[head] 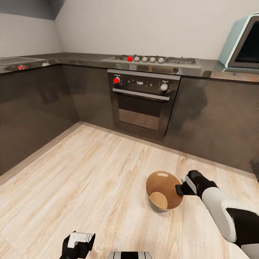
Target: Put the three can of soda from the living room inside the tash can in the kitchen.
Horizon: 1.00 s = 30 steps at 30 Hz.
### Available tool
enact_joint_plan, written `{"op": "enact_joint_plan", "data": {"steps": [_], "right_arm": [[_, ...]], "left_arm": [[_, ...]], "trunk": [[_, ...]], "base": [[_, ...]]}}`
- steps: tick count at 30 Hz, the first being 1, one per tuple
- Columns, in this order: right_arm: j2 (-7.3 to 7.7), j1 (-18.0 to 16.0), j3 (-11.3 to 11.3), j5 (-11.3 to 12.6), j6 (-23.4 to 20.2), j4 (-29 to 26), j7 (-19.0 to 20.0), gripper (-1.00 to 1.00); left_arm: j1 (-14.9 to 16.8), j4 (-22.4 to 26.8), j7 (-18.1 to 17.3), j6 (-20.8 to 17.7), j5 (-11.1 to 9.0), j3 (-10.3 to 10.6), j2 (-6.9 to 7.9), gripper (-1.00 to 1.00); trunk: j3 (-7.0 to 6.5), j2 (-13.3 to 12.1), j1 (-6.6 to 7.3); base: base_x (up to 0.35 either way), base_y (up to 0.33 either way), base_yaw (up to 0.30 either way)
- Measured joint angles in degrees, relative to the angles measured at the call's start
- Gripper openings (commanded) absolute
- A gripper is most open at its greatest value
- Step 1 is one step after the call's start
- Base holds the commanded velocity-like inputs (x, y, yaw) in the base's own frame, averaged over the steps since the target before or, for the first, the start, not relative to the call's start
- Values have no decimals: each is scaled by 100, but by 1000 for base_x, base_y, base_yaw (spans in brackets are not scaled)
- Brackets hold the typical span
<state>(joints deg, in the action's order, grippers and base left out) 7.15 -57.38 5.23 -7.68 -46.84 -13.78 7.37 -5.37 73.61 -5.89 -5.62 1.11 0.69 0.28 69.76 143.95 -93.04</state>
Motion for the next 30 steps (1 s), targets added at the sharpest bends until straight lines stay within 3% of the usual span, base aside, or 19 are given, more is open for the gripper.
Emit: {"op": "enact_joint_plan", "data": {"steps": [10, 18, 30], "right_arm": [[-66, 0, 10, 3, -23, 22, 251, -100], [-26, 7, -25, -66, -1, 44, 741, -100], [-41, 9, -196, -126, -14, 1, 803, -100]], "left_arm": [[17, -30, 11, -176, 10, 1, -1, 100], [22, -39, 25, -193, 14, 1, -1, 100], [66, -148, -3, -480, -12, 12, 3, 100]], "trunk": [[-222, -13, 26], [-399, -24, 47], [-665, -40, 77]], "base": [[0, 0, 0], [0, 0, 0], [0, 0, 0]]}}
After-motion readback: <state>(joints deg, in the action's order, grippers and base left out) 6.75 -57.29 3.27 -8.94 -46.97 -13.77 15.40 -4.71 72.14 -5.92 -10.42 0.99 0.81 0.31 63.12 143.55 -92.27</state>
